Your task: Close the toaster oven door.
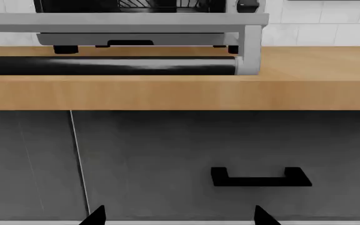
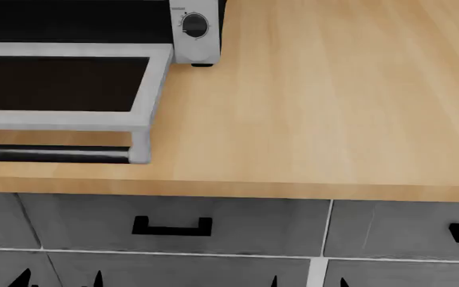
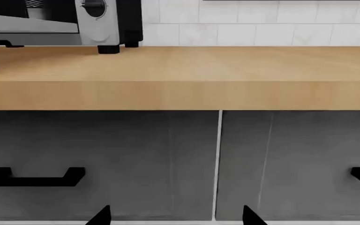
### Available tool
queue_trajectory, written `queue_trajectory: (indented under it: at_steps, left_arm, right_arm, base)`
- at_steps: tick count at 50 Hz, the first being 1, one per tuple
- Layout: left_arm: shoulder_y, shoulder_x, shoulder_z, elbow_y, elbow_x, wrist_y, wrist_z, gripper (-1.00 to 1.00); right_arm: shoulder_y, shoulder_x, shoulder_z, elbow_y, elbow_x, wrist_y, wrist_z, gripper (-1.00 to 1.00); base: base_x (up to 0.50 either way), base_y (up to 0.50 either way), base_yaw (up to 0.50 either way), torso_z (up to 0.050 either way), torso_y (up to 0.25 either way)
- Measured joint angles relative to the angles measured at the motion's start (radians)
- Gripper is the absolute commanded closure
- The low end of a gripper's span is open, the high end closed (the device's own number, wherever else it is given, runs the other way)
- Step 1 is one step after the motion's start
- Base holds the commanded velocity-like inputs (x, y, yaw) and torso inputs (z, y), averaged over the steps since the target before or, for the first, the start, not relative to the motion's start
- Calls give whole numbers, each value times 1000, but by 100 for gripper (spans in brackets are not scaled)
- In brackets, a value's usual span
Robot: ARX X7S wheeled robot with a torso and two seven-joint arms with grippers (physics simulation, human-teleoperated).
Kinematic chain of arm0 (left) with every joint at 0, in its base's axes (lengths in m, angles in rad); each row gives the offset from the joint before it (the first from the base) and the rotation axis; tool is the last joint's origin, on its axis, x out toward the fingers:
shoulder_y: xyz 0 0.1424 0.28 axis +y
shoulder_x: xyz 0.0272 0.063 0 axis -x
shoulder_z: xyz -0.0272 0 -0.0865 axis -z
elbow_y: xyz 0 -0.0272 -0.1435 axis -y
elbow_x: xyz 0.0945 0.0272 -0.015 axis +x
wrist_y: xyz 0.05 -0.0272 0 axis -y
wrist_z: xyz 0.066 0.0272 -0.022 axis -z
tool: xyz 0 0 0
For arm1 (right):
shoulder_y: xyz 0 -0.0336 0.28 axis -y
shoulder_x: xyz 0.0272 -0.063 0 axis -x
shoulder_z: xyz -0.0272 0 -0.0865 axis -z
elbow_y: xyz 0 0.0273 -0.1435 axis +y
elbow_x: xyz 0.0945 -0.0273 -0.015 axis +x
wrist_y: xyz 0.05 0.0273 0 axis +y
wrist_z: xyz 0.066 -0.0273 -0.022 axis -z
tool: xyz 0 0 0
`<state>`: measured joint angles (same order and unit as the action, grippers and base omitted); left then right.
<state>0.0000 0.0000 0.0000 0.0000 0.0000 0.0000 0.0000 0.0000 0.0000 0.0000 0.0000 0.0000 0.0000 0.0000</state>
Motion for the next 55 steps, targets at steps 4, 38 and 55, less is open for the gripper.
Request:
queue_trajectory:
  at_steps: [4,38,55]
  left_arm:
    - [-1,-7,7,1,-12,-2,-7,-100]
    - [16,-88,106,43,-49,1,-37,-100]
    - [-56,-153,58,232,-157,-275,-46,-100]
  right_arm:
    - [1,6,-8,0,6,-1,2,-100]
    - [9,64,-93,1,63,-4,88,-100]
    - [81,166,-36,-357,65,224,138,-100]
  base:
    - [0,0,0,0,0]
    - [0,0,0,45,0]
    - [0,0,0,12,0]
